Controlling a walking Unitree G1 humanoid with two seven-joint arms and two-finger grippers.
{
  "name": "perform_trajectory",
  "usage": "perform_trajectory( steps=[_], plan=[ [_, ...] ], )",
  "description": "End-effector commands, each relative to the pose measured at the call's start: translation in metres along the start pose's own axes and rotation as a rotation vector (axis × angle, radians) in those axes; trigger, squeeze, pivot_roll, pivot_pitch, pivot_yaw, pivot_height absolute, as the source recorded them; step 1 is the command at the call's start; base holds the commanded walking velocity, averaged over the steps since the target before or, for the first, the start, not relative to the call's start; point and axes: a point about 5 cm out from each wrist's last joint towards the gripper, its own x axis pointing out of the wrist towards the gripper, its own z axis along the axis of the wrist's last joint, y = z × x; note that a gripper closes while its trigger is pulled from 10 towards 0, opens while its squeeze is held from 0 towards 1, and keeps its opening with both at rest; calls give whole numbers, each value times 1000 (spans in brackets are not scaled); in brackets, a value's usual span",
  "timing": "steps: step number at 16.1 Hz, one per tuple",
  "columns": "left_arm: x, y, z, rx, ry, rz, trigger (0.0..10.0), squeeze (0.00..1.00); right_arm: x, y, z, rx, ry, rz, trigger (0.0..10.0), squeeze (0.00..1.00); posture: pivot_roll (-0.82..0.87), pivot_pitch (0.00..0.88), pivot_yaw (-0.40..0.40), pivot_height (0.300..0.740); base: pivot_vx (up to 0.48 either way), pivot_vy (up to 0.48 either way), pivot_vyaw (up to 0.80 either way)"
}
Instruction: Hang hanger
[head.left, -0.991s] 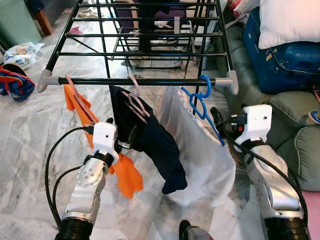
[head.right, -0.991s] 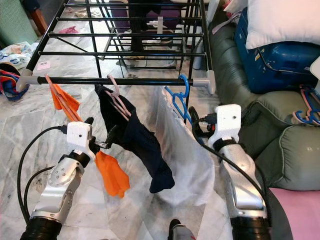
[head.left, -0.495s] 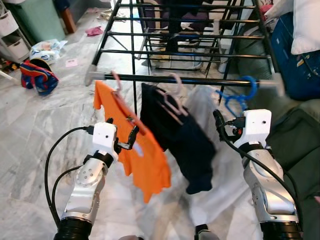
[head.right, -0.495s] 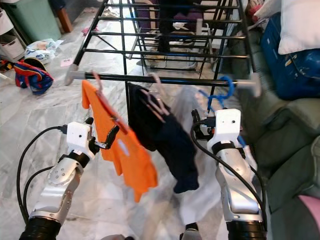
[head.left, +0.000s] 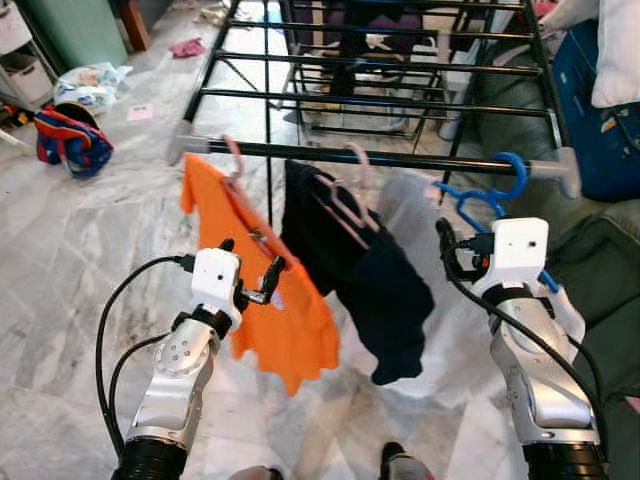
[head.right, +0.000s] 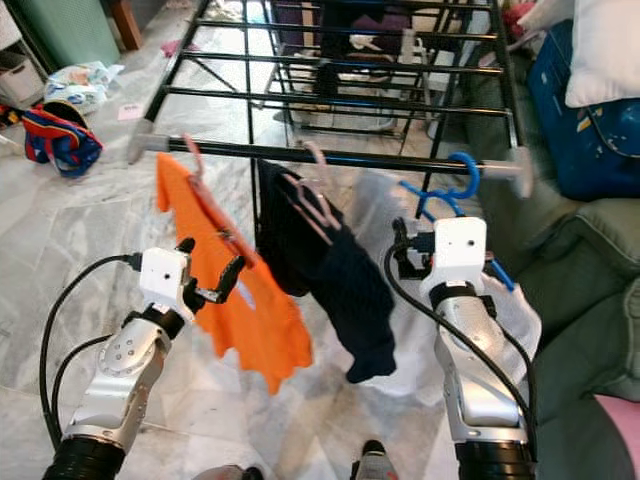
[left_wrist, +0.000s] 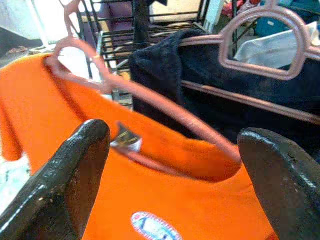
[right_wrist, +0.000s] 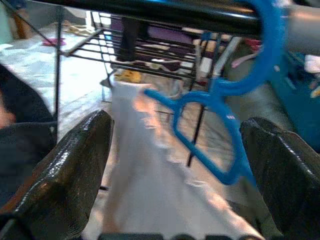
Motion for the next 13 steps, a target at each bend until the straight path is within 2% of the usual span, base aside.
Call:
perform_trajectory(
  steps=[1, 2, 7, 9, 11, 13],
  plan=[
    [-2, -2, -3, 1, 6, -7, 10000, 0, -1, -6, 4, -17, -20, -26, 10000, 0, -34, 157, 32, 740, 0, 0, -800],
    [-2, -2, -3, -1, 7, -10, 10000, 0, -1, -7, 5, -17, -25, -30, 10000, 0, -34, 156, 30, 740, 0, 0, -800],
    [-3, -6, -5, -13, 13, -35, 10000, 0, -3, -13, 7, -70, -42, -27, 10000, 0, -36, 158, 27, 740, 0, 0, 0],
    [-4, -6, -7, -12, 18, -32, 10000, 0, -3, -17, 2, -51, -12, 29, 10000, 0, -36, 161, 30, 740, 0, 0, 0],
    [-5, -6, -7, -10, 24, -36, 10000, 0, -1, -26, -2, -38, 43, 146, 10000, 0, -39, 164, 34, 740, 0, 0, 0],
    [-5, -6, -8, -10, 26, -38, 10000, 0, 1, -34, -5, -27, 83, 192, 10000, 0, -43, 167, 37, 740, 0, 0, 0]
  ],
)
